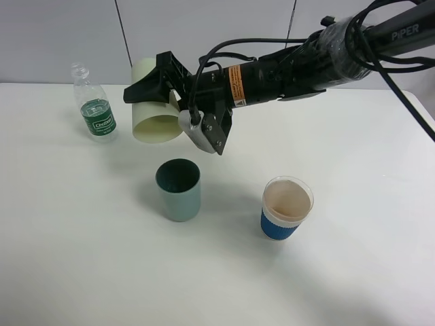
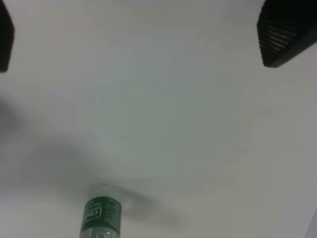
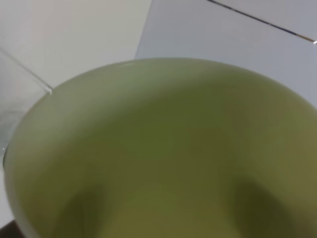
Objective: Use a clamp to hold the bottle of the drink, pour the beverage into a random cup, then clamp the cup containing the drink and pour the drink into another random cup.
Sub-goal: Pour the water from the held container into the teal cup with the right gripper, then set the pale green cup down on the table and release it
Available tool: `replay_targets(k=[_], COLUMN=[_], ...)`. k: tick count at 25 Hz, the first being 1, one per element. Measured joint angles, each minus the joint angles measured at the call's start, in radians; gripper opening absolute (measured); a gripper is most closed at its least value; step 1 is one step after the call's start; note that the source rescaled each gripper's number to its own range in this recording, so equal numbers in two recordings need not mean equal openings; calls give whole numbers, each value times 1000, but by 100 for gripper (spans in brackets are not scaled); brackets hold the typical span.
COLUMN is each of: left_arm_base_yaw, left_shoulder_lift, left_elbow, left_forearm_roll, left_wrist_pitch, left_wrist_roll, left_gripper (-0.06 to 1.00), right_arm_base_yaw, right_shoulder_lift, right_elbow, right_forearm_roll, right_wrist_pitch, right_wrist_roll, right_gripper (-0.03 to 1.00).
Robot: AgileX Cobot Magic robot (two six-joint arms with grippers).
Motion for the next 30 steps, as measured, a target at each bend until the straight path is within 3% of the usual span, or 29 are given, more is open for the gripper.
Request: replay_targets(k=[4, 7, 11, 17, 20, 24, 30], left_arm_base_yaw=[0, 0, 0, 0, 0, 0, 0], left_shoulder_lift=[0, 0, 0, 0, 0, 0, 0], left_elbow=[0, 0, 0, 0, 0, 0, 0], left_forearm_roll=[0, 0, 0, 0, 0, 0, 0], left_wrist_pitch=[0, 0, 0, 0, 0, 0, 0], left_wrist_roll=[0, 0, 0, 0, 0, 0, 0], left_gripper=[100, 100, 100, 100, 100, 100, 100], right_arm_base_yaw=[1, 1, 1, -13, -40, -75, -120], right_shoulder_lift=[0, 0, 0, 0, 0, 0, 0], right_elbow=[0, 0, 0, 0, 0, 0, 0], right_forearm_roll=[0, 7, 28, 109, 200, 312, 365], right_wrist_pitch=[19, 36, 35, 54, 69, 100, 121], right_wrist_roll=[32, 181, 588, 1331, 1588, 1757, 1801], right_gripper=[0, 0, 0, 0, 0, 0, 0])
